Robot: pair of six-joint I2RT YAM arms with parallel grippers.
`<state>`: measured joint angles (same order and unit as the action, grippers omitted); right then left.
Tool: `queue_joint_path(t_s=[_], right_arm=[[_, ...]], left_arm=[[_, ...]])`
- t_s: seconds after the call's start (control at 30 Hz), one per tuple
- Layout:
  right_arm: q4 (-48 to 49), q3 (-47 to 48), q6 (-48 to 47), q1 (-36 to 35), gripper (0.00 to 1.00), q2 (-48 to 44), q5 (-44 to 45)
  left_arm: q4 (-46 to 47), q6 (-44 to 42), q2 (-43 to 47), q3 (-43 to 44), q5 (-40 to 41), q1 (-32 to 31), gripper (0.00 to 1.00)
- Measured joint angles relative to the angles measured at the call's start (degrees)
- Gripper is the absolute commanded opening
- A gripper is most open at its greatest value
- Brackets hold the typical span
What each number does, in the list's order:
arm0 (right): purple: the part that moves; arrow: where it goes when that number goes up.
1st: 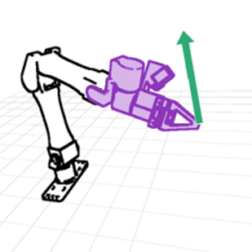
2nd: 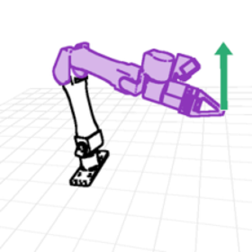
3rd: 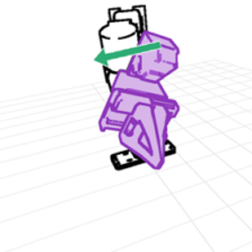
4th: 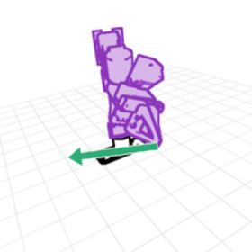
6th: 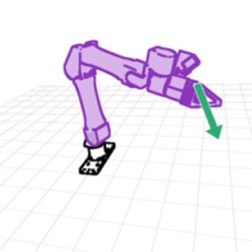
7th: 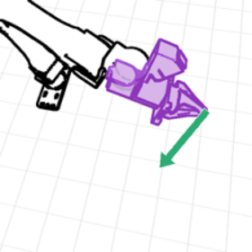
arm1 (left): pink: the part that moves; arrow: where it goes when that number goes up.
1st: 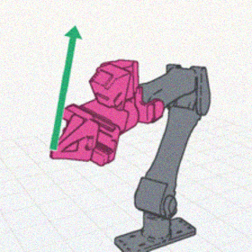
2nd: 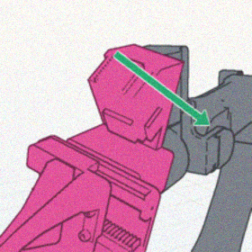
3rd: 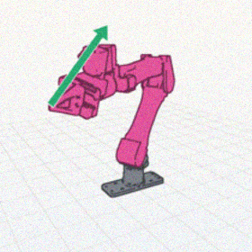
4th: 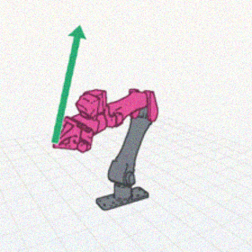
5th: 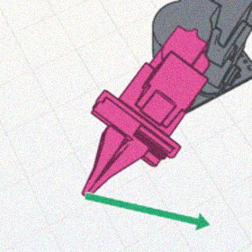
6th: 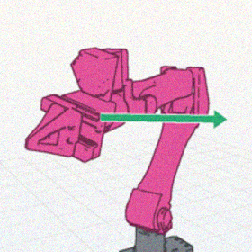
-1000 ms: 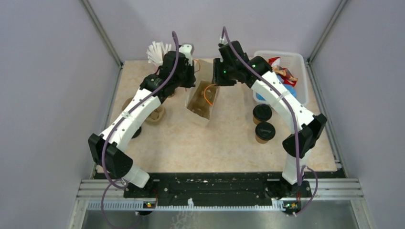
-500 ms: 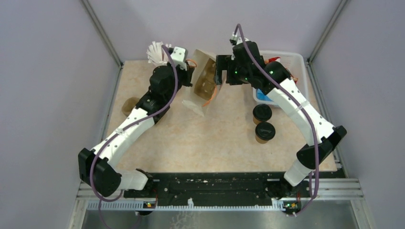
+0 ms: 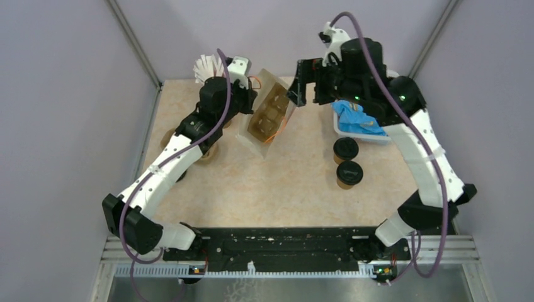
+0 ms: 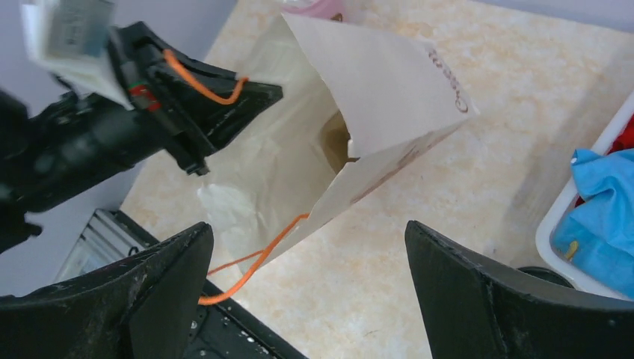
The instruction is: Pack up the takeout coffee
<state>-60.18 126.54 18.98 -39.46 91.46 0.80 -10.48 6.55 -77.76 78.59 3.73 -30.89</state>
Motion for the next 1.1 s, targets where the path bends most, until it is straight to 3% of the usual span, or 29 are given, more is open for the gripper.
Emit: queue_joint_path(t_s=[0.23,0.27,0.37,0.4,0.43,0.47,0.53,0.63,0.7,0.77,0.9,1.1], right_arm=[[-1.9,-7.1,1.1,0.2,0.99,-14.3,1.1],[-2.1,-8.5,1.6,0.2,0.99,-16.0,1.3],[-2.3,-15.5,3.9,0.3,0.99,-22.6,1.7],[-2.5,-17.8,4.8,0.3,0.99,-24.6,1.7],[-2.7,-20.0,5.6,0.2,0.99,-26.4,1.7],[-3.1,-22.1,6.4,0.3,0.99,-27.9,1.7],[-3.8,-25.7,8.2,0.3,0.99,-30.6,1.5],[-5.0,-29.7,10.1,0.3,0.99,-33.2,1.3],[-5.7,-31.3,11.0,0.3,0.99,-34.2,1.4],[-6.5,-31.7,11.6,0.3,0.99,-34.8,1.6],[-6.8,-32.5,12.1,0.3,0.99,-36.0,2.2],[-7.0,-37.4,12.6,0.3,0.99,-39.8,2.4]], left_arm=[[-11.2,-5.5,0.0,4.7,-7.2,0.1,0.00],[-12.1,-6.5,-0.1,4.9,-8.2,0.2,0.09],[-16.8,-9.2,-1.9,7.3,-10.7,0.9,0.54],[-19.2,-9.5,-3.6,9.7,-10.8,1.0,0.73],[-21.4,-9.7,-5.5,12.3,-10.3,1.2,0.84],[-24.1,-9.3,-7.6,15.7,-9.4,1.4,0.89],[-30.0,-7.2,-12.2,23.9,-7.1,1.6,0.94],[-39.2,-0.8,-17.3,36.3,-5.1,1.9,0.89],[-43.1,4.3,-16.3,38.4,-5.0,2.0,0.92],[-45.1,8.8,-12.1,35.1,-4.9,2.0,0.99],[-49.6,18.5,1.0,24.5,-2.7,2.0,0.99],[-52.9,33.4,6.1,24.2,-1.6,2.0,0.99]])
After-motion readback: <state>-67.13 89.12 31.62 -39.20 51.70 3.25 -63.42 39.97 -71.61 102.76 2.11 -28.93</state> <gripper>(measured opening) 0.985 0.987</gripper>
